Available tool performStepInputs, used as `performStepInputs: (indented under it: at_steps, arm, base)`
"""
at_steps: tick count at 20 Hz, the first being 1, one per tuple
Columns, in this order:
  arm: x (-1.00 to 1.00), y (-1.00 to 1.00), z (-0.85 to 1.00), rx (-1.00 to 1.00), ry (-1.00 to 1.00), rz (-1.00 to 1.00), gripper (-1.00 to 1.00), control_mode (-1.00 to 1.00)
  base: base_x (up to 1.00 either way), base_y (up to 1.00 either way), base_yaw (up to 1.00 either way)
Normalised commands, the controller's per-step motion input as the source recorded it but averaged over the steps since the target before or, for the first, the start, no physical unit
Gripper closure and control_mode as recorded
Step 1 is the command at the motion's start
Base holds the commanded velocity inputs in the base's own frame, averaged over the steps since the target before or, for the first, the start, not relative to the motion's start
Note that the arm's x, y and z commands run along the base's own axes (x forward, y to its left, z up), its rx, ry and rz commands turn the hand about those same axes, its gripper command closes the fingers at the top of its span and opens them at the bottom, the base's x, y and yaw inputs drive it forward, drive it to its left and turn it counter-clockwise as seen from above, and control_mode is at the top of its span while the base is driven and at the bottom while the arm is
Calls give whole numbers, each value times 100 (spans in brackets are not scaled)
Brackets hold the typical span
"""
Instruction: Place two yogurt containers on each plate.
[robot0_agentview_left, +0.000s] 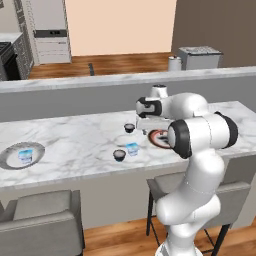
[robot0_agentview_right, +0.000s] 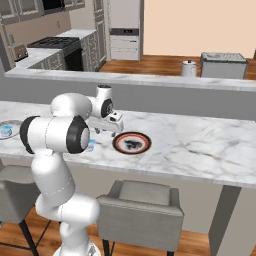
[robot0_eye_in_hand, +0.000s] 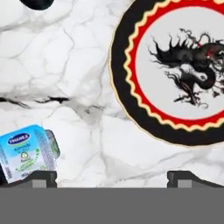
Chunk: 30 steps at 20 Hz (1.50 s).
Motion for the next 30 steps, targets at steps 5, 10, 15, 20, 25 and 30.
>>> performStepInputs:
  at_steps: [5, 10, 15, 20, 25, 30]
  arm:
    - [5, 51, -40, 0, 0, 0, -100, -100]
    - [3, 44, -30, 0, 0, 0, -100, -100]
    - [0, 36, -8, 0, 0, 3, -100, -100]
    - [-9, 13, 0, 0, 0, 6, -100, -100]
    - [-32, 2, 0, 0, 0, 2, -100, -100]
    - [-1, 5, -2, 0, 0, 1, -100, -100]
  base:
    - [0, 0, 0]
    - [0, 0, 0]
    - [0, 0, 0]
    - [0, 0, 0]
    - [0, 0, 0]
    - [0, 0, 0]
